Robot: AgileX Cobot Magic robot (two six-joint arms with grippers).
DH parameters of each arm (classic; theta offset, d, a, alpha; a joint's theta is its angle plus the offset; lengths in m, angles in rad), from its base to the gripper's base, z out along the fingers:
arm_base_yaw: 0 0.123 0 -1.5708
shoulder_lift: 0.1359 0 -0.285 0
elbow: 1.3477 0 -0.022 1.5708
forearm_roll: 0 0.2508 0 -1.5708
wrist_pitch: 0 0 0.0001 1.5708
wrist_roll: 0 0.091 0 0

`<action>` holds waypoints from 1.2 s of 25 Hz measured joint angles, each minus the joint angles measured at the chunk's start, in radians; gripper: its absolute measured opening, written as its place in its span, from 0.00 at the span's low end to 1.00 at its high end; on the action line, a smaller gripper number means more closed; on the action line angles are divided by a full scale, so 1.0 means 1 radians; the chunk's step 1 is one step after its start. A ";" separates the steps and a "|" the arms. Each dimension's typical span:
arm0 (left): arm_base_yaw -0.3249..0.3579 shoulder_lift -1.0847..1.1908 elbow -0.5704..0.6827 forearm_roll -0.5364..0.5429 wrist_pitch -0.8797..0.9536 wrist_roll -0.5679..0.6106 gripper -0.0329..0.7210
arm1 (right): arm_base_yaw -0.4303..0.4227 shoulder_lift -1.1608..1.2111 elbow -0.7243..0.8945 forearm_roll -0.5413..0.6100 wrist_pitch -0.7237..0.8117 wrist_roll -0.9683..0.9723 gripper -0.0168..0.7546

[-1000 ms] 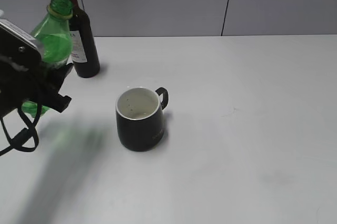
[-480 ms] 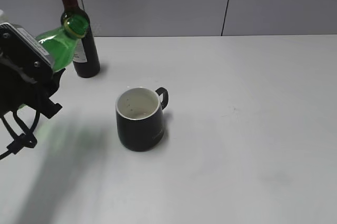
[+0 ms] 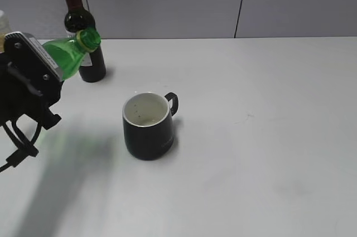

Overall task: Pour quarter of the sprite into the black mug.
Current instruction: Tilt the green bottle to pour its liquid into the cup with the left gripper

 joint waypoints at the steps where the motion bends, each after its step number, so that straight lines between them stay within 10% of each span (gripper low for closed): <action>1: 0.000 0.000 -0.002 -0.012 0.000 0.021 0.63 | 0.000 0.000 0.000 0.000 0.000 0.000 0.68; 30: -0.124 0.124 -0.082 -0.257 -0.218 0.633 0.63 | 0.000 0.000 0.000 0.000 0.000 0.000 0.68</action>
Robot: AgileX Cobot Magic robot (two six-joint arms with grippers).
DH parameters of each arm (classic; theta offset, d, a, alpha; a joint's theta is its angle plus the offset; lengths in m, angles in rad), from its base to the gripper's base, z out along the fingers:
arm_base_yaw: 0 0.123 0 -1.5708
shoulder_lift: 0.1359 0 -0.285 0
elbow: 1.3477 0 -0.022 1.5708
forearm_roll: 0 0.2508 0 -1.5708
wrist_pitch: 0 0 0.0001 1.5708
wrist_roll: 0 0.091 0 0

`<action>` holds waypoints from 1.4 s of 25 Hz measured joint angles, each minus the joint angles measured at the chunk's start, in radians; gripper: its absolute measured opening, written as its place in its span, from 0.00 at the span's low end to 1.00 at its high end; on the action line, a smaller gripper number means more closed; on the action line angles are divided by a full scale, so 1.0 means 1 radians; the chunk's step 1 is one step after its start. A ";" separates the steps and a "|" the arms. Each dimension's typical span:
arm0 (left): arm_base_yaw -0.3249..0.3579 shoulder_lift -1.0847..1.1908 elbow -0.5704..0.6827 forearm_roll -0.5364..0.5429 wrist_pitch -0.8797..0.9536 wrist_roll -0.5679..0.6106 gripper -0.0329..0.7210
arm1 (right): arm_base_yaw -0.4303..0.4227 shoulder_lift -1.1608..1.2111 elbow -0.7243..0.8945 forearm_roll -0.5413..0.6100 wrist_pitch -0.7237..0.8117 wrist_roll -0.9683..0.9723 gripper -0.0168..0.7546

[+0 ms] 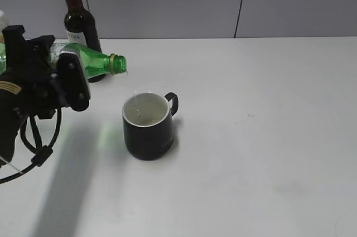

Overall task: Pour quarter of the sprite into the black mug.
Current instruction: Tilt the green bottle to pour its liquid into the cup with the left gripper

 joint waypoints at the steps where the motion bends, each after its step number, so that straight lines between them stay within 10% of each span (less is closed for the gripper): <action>1: 0.000 0.000 0.000 0.000 -0.005 0.013 0.63 | 0.000 0.000 0.000 0.000 0.000 0.000 0.68; 23: 0.000 0.000 0.000 0.000 -0.074 0.122 0.63 | 0.000 0.000 0.000 0.000 0.000 0.000 0.67; 35: 0.000 0.018 -0.001 0.050 0.004 -0.428 0.63 | 0.000 0.000 0.000 0.000 0.000 0.000 0.67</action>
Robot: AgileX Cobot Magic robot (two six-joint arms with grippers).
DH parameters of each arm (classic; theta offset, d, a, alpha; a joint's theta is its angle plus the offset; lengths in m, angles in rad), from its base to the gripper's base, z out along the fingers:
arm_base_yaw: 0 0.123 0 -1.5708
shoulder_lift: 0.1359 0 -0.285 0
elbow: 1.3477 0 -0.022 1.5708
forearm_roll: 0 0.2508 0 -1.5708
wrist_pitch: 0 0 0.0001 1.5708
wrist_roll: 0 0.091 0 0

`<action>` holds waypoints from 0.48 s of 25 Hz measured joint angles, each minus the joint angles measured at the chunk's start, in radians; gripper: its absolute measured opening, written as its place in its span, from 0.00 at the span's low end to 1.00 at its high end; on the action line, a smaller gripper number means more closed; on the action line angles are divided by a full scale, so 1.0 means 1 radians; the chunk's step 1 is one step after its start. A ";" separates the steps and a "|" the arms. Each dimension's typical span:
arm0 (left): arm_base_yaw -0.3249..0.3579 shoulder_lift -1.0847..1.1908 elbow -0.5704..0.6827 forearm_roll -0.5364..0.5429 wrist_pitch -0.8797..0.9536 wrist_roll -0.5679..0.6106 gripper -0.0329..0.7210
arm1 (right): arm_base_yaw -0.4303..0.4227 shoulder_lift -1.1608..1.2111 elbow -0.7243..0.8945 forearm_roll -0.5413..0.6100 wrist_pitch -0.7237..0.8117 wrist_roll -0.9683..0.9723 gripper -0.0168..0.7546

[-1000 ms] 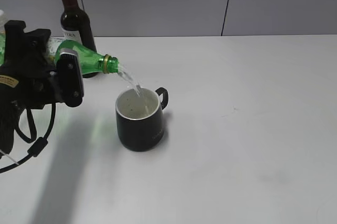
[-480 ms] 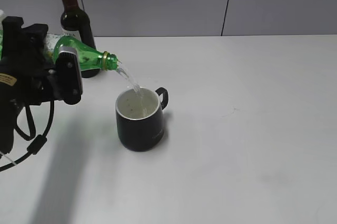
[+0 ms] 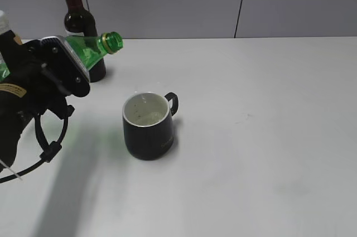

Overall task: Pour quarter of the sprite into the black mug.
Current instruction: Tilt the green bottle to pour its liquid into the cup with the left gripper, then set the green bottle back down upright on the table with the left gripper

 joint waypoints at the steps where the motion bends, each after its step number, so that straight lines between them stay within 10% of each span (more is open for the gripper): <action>1: 0.000 0.000 0.000 0.001 -0.001 -0.058 0.63 | 0.000 0.000 0.000 0.000 0.000 0.000 0.67; 12: 0.000 0.000 0.000 0.021 -0.002 -0.708 0.63 | 0.000 0.000 0.000 0.000 0.000 0.000 0.67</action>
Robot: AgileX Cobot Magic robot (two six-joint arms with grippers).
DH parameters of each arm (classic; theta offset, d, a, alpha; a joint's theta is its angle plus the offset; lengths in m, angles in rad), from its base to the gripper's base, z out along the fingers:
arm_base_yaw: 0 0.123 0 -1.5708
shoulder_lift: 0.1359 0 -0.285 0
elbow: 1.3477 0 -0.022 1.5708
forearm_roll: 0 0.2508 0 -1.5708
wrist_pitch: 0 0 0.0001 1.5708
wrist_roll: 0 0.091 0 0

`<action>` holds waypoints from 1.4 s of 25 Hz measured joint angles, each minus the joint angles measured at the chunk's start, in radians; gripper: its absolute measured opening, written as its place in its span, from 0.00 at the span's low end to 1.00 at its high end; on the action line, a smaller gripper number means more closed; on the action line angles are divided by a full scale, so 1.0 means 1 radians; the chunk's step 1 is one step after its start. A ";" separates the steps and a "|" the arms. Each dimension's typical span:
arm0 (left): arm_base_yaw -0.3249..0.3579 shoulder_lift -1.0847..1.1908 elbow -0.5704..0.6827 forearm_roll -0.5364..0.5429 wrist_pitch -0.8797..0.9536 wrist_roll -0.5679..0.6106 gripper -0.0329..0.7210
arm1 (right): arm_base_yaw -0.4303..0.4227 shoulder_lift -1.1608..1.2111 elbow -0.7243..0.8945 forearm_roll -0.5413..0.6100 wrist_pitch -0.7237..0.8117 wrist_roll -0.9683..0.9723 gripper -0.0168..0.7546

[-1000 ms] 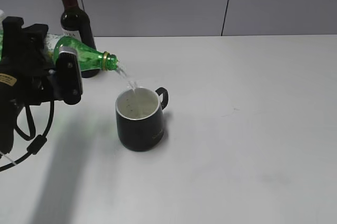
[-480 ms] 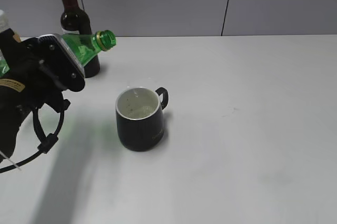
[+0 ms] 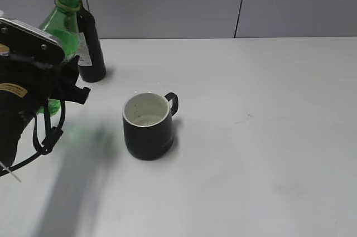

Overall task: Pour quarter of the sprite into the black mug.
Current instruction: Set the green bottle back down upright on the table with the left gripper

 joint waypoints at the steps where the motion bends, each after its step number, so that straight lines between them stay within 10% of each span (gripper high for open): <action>1: 0.002 0.000 0.000 0.012 0.002 -0.046 0.63 | 0.000 0.000 0.000 0.000 0.000 0.000 0.67; 14: 0.238 0.036 -0.004 0.648 0.023 -0.684 0.63 | 0.000 0.000 0.000 0.000 0.000 0.000 0.67; 35: 0.286 0.330 -0.410 0.946 0.059 -0.818 0.63 | 0.000 0.000 0.000 0.000 0.000 0.000 0.67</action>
